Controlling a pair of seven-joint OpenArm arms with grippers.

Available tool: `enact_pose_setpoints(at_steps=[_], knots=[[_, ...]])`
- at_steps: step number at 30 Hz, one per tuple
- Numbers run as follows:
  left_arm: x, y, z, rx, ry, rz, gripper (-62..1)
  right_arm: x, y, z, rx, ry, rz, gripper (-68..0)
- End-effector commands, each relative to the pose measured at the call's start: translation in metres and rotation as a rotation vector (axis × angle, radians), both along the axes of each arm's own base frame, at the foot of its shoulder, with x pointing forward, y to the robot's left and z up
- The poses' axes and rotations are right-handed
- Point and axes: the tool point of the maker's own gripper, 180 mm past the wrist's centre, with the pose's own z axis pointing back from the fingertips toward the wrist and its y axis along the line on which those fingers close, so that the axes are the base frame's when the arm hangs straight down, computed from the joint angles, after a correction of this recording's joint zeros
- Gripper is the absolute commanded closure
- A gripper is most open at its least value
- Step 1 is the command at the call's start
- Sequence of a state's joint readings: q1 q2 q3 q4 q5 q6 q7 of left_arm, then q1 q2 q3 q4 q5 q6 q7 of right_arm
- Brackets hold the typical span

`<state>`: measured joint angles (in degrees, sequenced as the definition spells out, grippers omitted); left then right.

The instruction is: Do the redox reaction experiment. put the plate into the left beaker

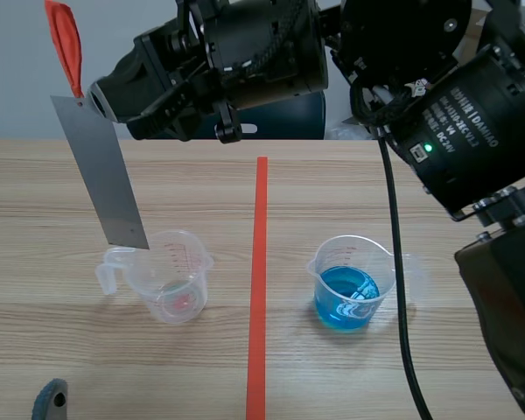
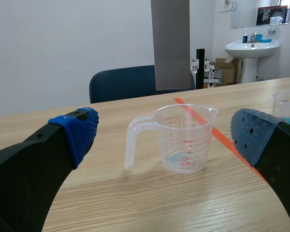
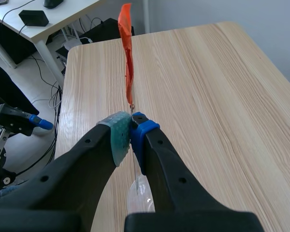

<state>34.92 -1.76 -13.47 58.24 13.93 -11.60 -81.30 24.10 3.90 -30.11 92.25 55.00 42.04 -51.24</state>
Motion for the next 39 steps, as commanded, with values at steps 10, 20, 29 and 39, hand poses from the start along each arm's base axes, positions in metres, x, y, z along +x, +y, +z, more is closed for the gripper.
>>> enact_pose_setpoints(at_steps=[10, 20, 29, 39], knots=[[0.000, 0.001, 0.003, 0.005, -0.004, -0.003, -57.7, 0.009, -0.008, -0.008, 0.016, -0.042, -0.062, -0.6], [0.000, 0.001, 0.003, 0.005, -0.005, -0.003, -57.7, 0.021, -0.011, -0.032, 0.014, 0.005, -0.109, -0.6], [0.000, 0.001, 0.003, 0.005, -0.005, -0.003, -57.7, 0.025, -0.010, -0.062, -0.024, 0.058, -0.122, -0.6], [0.000, 0.001, 0.003, 0.005, -0.005, -0.003, -57.7, 0.026, -0.009, -0.092, -0.061, 0.098, -0.132, -0.6]])
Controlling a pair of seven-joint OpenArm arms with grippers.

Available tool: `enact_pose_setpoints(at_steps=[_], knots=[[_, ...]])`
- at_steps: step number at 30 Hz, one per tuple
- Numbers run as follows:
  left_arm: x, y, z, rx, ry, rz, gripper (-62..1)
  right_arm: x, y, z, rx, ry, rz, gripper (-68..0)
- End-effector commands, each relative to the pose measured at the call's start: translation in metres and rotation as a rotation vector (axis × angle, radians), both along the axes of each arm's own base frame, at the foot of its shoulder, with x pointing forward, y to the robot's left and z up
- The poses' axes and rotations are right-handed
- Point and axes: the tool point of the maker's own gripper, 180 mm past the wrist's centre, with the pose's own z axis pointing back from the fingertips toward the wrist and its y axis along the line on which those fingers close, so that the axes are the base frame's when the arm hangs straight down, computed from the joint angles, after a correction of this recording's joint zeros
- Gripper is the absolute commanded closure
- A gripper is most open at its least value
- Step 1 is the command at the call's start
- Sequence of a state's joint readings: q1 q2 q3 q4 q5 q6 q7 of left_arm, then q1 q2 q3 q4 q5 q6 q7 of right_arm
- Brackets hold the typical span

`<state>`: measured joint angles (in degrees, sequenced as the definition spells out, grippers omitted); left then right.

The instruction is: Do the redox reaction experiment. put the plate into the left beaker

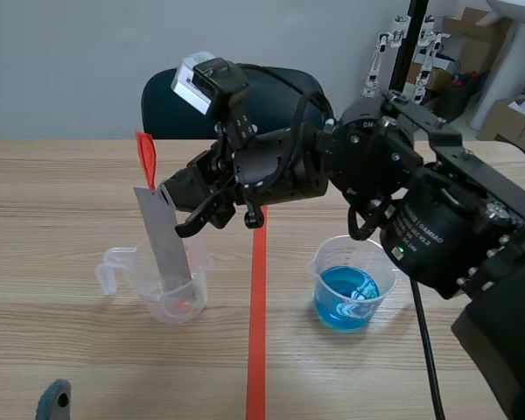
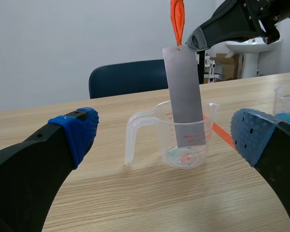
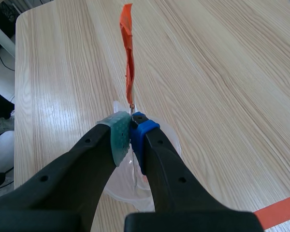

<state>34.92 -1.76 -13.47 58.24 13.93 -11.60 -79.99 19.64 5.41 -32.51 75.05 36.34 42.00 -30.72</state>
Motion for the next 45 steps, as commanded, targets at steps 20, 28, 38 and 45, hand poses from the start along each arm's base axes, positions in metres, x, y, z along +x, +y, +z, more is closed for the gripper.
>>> enact_pose_setpoints(at_steps=[20, 28, 38, 45], knots=[[-0.001, 0.001, 0.007, -0.001, -0.027, -0.004, -57.7, 0.005, 0.004, -0.011, 0.015, -0.025, -0.001, -0.6], [-0.001, 0.001, 0.007, -0.001, -0.027, -0.004, -57.7, 0.006, 0.002, -0.014, -0.010, -0.039, 0.000, -17.5], [-0.001, 0.001, 0.007, -0.001, -0.027, -0.004, -57.7, 0.009, 0.000, -0.026, -0.115, -0.098, 0.009, -67.9], [-0.001, 0.001, 0.007, -0.001, -0.027, -0.004, -57.7, 0.009, 0.000, -0.025, -0.114, -0.098, 0.009, -67.9]])
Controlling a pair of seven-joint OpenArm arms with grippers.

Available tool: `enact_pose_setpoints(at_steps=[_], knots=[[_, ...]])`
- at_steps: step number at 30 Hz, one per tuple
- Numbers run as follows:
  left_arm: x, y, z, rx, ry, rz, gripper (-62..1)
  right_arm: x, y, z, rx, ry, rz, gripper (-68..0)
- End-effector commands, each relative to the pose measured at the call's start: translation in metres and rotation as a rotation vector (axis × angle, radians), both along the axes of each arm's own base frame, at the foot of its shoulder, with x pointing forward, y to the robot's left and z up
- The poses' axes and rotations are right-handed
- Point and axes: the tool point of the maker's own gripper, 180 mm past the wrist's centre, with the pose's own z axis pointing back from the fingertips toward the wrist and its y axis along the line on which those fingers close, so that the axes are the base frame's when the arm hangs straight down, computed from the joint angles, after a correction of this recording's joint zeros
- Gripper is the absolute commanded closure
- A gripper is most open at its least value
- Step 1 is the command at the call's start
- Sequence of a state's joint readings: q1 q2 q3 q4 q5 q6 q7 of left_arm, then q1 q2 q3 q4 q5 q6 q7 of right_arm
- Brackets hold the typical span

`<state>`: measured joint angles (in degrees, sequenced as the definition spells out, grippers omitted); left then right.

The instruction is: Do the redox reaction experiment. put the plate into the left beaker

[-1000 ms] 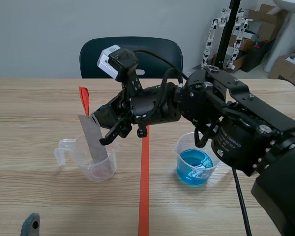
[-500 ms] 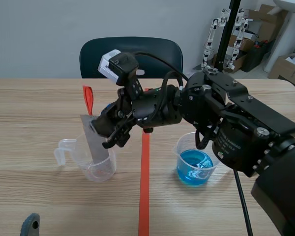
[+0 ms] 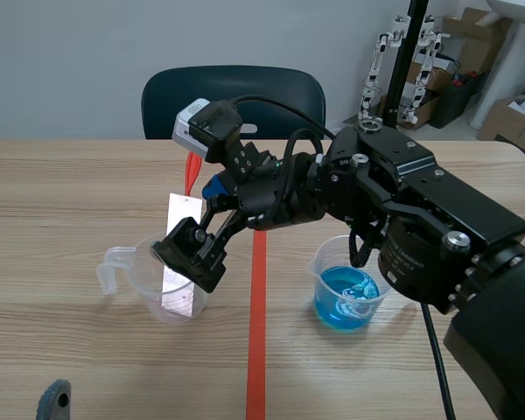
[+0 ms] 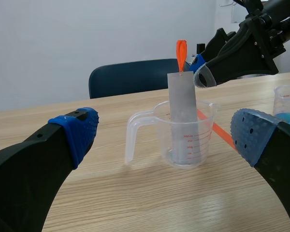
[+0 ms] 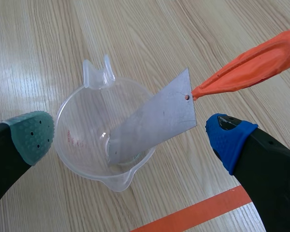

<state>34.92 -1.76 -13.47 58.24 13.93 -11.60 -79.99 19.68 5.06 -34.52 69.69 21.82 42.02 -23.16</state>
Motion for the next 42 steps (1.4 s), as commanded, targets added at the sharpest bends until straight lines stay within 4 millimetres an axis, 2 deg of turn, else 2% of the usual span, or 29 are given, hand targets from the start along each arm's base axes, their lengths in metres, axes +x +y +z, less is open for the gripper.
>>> enact_pose_setpoints(at_steps=[1, 25, 42], knots=[[-0.0008, 0.0008, 0.0071, -0.001, -0.027, -0.004, -57.7, 0.0057, 0.0065, 0.0158, 0.034, -0.031, 0.013, -67.9], [-0.0008, 0.0008, 0.0071, -0.001, -0.027, -0.004, -57.7, 0.0063, 0.0082, 0.0200, 0.059, -0.039, 0.012, -67.9], [-0.0008, 0.0008, 0.0071, -0.001, -0.027, -0.004, -57.7, 0.0058, 0.0056, 0.0154, 0.034, -0.031, 0.012, -67.9]])
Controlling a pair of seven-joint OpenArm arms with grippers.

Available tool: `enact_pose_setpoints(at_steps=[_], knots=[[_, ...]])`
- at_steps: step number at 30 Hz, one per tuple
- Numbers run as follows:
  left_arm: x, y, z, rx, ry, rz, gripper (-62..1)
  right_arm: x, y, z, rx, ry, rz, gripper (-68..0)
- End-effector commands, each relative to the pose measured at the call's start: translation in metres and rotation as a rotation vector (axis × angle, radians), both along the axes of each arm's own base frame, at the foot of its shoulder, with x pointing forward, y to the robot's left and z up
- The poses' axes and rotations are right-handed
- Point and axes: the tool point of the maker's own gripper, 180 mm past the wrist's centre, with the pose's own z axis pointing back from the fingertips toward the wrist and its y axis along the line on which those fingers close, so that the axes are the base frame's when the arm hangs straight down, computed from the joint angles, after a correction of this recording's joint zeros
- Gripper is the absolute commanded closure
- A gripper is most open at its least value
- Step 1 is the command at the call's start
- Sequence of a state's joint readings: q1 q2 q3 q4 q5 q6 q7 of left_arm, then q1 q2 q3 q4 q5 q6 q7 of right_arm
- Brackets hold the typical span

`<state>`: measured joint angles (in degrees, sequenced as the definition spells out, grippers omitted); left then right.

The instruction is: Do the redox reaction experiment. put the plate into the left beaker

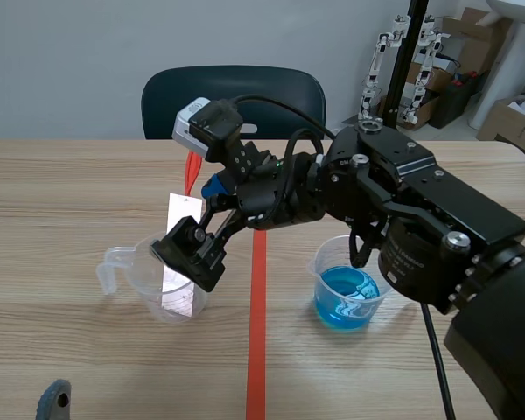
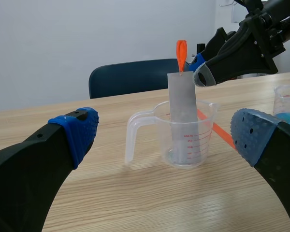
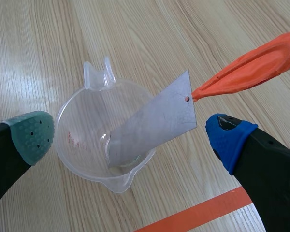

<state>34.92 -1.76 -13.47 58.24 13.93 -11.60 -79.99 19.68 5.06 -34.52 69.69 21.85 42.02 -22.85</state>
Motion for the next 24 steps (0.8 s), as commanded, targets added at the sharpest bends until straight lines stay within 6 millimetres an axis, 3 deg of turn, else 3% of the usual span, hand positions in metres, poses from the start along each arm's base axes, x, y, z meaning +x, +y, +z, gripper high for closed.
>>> enact_pose_setpoints(at_steps=[1, 24], knots=[[-0.0008, 0.0008, 0.0071, -0.001, -0.027, -0.004, -57.7, 0.0057, 0.0052, 0.0145, 0.029, -0.030, 0.012, -67.9], [-0.0008, 0.0008, 0.0071, -0.001, -0.027, -0.004, -57.7, 0.0053, 0.0042, 0.0120, 0.014, -0.025, 0.013, -67.9]])
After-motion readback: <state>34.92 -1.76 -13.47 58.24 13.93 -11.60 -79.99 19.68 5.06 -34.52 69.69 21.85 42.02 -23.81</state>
